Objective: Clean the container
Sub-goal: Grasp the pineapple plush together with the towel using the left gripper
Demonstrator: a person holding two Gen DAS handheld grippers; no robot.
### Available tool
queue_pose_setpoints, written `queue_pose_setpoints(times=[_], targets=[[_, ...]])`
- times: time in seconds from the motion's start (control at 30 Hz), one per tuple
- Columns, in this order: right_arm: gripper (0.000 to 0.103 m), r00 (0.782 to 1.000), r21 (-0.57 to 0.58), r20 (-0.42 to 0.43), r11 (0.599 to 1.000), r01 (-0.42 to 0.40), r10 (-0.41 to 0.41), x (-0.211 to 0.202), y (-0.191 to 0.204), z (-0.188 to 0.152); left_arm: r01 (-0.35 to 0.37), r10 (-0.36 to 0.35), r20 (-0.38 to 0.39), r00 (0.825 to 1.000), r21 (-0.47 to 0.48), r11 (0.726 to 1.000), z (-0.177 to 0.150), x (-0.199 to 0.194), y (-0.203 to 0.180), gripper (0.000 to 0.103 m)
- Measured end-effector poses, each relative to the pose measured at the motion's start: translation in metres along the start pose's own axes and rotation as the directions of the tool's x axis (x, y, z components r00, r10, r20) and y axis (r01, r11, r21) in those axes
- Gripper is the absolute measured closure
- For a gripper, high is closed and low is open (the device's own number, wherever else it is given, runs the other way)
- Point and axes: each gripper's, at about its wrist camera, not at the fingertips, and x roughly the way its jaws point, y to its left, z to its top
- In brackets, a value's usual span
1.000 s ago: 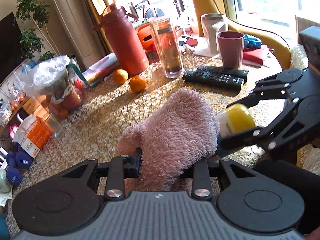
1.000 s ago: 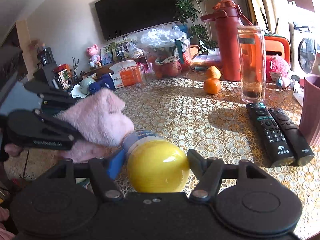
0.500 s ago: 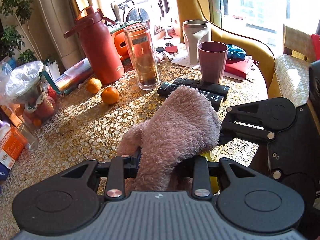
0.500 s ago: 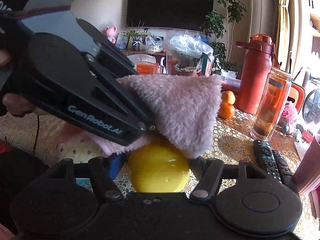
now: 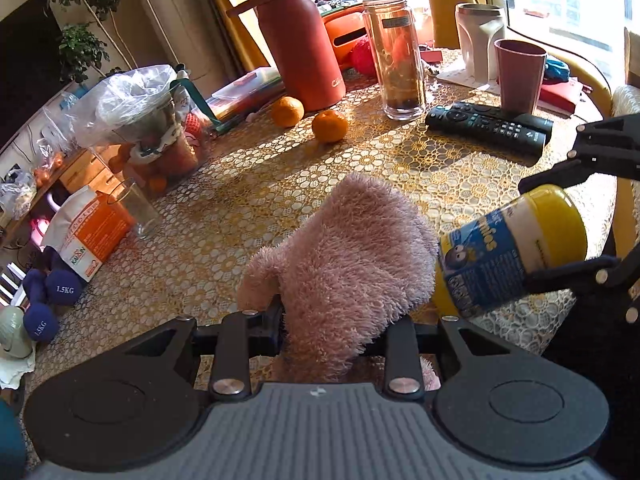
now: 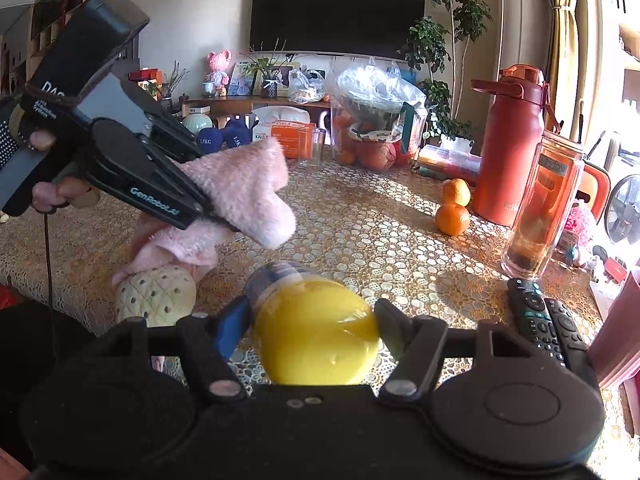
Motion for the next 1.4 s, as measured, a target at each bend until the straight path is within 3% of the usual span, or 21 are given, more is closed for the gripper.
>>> queue_pose_setpoints(times=[0.2, 0.27, 0.3, 0.33, 0.47, 0.6, 0.8, 0.97, 1.2, 1.33, 1.4], targets=[[0.036, 1.000, 0.005, -0.021, 1.000, 0.007, -0.006, 0.004, 0.003, 0.001, -0.023, 0.024, -0.009, 1.000, 0.073, 0.997, -0.026, 0.000, -0.007, 0.069], [0.036, 1.000, 0.001, -0.026, 1.000, 0.010, -0.010, 0.005, 0.004, 0.002, -0.030, 0.030, 0.006, 1.000, 0.089, 0.996, -0.031, -0.004, -0.010, 0.050], [0.036, 1.000, -0.001, -0.029, 1.000, 0.012, -0.012, 0.006, 0.005, 0.003, -0.026, 0.024, 0.021, 0.999, 0.100, 0.995, -0.033, -0.009, -0.011, 0.033], [0.036, 0.999, -0.001, -0.031, 1.000, 0.012, -0.012, 0.007, 0.005, 0.003, -0.019, 0.016, 0.034, 0.999, 0.112, 0.994, -0.035, -0.013, -0.012, 0.022], [0.036, 0.999, 0.001, -0.039, 1.000, 0.012, -0.012, 0.008, 0.006, 0.003, 0.065, -0.076, 0.060, 0.995, 0.177, 0.982, -0.044, -0.032, -0.019, 0.019], [0.036, 0.999, 0.006, -0.047, 1.000, 0.011, -0.011, 0.008, 0.007, 0.002, 0.087, -0.108, 0.047, 0.993, 0.321, 0.943, -0.058, -0.036, -0.044, 0.018], [0.036, 0.999, 0.009, -0.053, 1.000, 0.011, -0.011, 0.009, 0.007, 0.002, 0.036, -0.073, 0.059, 0.996, 0.481, 0.876, -0.076, -0.034, -0.073, 0.013], [0.036, 0.999, 0.009, -0.053, 1.000, 0.012, -0.011, 0.009, 0.006, 0.002, -0.023, -0.016, 0.069, 0.997, 0.534, 0.845, -0.085, -0.021, -0.077, 0.013], [0.036, 0.998, 0.012, -0.056, 1.000, 0.009, -0.008, 0.010, 0.005, 0.003, -0.056, 0.035, 0.060, 0.998, 0.414, 0.909, -0.068, -0.006, -0.048, 0.011], [0.036, 0.998, 0.015, -0.062, 1.000, 0.006, -0.005, 0.013, 0.005, 0.002, 0.024, -0.019, -0.025, 1.000, 0.250, 0.968, -0.057, 0.010, -0.022, 0.011], [0.036, 0.998, 0.018, -0.065, 1.000, 0.005, -0.004, 0.014, 0.005, 0.001, 0.040, -0.032, -0.042, 0.999, 0.180, 0.983, -0.054, 0.017, -0.014, 0.012]])
